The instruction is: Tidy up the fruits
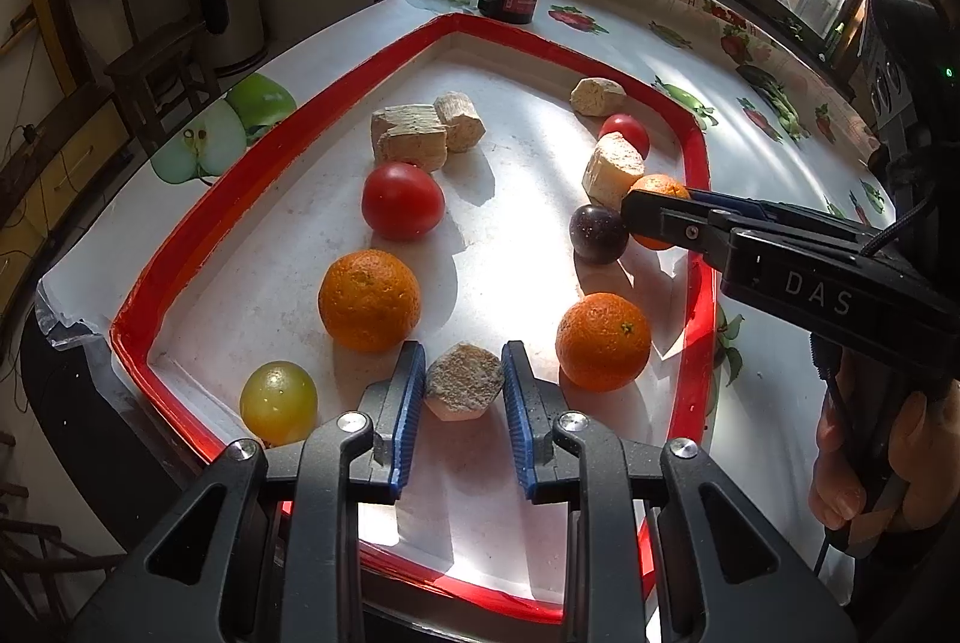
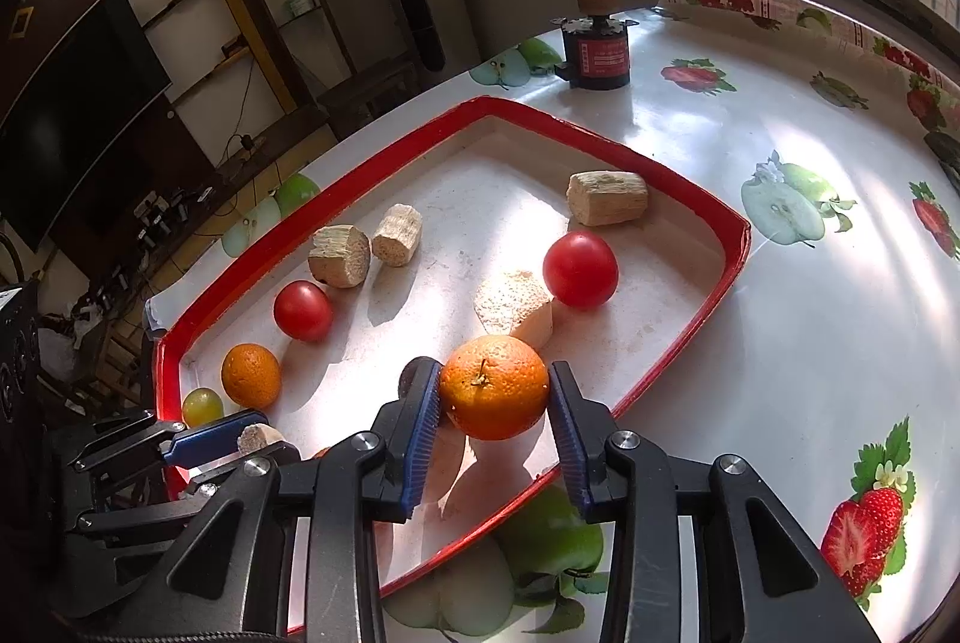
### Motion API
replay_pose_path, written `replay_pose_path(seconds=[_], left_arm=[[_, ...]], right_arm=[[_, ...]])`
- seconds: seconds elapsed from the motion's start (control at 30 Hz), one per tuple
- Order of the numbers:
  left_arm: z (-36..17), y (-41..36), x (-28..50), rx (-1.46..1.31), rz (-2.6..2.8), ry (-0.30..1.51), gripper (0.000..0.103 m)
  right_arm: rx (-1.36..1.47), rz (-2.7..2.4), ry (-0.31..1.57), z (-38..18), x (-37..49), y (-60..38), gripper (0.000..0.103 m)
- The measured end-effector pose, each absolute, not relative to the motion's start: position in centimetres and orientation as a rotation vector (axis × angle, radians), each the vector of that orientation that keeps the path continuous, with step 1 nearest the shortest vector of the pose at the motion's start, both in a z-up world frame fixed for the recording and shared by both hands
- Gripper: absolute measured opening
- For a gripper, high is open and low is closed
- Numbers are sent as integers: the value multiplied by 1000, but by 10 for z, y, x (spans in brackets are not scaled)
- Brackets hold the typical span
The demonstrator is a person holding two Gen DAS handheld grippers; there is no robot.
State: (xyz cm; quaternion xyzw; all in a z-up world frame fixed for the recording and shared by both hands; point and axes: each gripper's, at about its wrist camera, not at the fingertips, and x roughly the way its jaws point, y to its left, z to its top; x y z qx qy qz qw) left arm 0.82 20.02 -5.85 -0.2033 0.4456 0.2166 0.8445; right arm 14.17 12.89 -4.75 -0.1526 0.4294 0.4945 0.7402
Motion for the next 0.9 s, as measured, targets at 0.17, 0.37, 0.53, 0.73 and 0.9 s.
replay_pose_path(seconds=[0.17,0.37,0.53,0.73,0.9], left_arm=[[-56,198,5,-422,472,935,43],[-49,191,-3,-406,467,909,51],[-45,180,-10,-380,464,907,51],[-35,166,-25,-330,480,887,60],[-25,158,-37,-302,498,858,74]], right_arm=[[-331,1095,939,-45,140,125,44],[-320,1117,918,-35,136,117,54],[-308,1165,901,-26,132,107,61],[-322,1224,865,-17,125,92,69],[-349,1280,820,-11,117,77,78]])
